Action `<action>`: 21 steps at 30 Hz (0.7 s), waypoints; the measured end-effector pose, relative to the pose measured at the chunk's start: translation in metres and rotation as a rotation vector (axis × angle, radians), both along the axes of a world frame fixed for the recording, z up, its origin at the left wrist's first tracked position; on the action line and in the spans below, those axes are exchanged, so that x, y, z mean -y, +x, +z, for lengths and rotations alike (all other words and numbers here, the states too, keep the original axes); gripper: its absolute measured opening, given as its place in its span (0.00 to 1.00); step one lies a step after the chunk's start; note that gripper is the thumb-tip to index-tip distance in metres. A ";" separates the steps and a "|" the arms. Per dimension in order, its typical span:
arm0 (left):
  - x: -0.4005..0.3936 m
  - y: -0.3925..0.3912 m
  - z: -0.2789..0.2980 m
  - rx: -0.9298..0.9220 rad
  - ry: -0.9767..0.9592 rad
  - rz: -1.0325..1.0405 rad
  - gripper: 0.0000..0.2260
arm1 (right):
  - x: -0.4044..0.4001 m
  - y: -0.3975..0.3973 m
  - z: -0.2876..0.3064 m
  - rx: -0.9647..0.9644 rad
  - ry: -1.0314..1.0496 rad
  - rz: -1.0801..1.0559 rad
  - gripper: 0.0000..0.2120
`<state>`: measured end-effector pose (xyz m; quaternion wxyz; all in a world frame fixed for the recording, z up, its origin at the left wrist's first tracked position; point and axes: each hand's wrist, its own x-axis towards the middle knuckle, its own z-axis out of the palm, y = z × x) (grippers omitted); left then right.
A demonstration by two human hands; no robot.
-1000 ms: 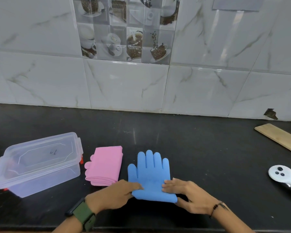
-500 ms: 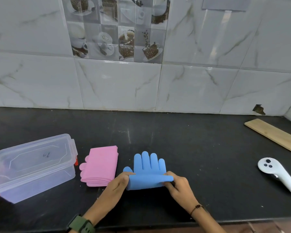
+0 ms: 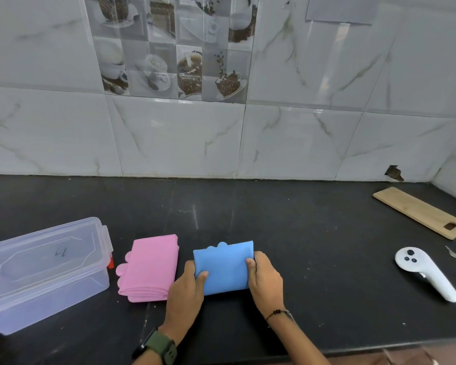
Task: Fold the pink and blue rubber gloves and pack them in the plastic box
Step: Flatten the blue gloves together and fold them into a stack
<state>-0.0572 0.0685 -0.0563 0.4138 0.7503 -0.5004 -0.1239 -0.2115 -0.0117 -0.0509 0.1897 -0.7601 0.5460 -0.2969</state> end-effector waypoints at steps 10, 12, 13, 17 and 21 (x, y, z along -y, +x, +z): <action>0.040 -0.002 0.030 0.108 0.295 0.157 0.14 | 0.023 0.029 0.011 -0.281 0.071 -0.168 0.13; 0.046 0.000 0.034 0.163 0.382 0.154 0.16 | 0.026 0.030 0.011 -0.291 0.091 -0.193 0.11; 0.048 0.000 0.035 0.191 0.422 0.153 0.17 | 0.028 0.031 0.012 -0.293 0.108 -0.205 0.09; 0.052 -0.003 0.033 0.355 0.546 0.150 0.20 | 0.026 0.038 0.017 -0.426 0.076 -0.259 0.11; 0.050 -0.002 0.027 0.467 0.639 0.129 0.21 | 0.027 0.037 0.016 -0.465 0.174 -0.251 0.15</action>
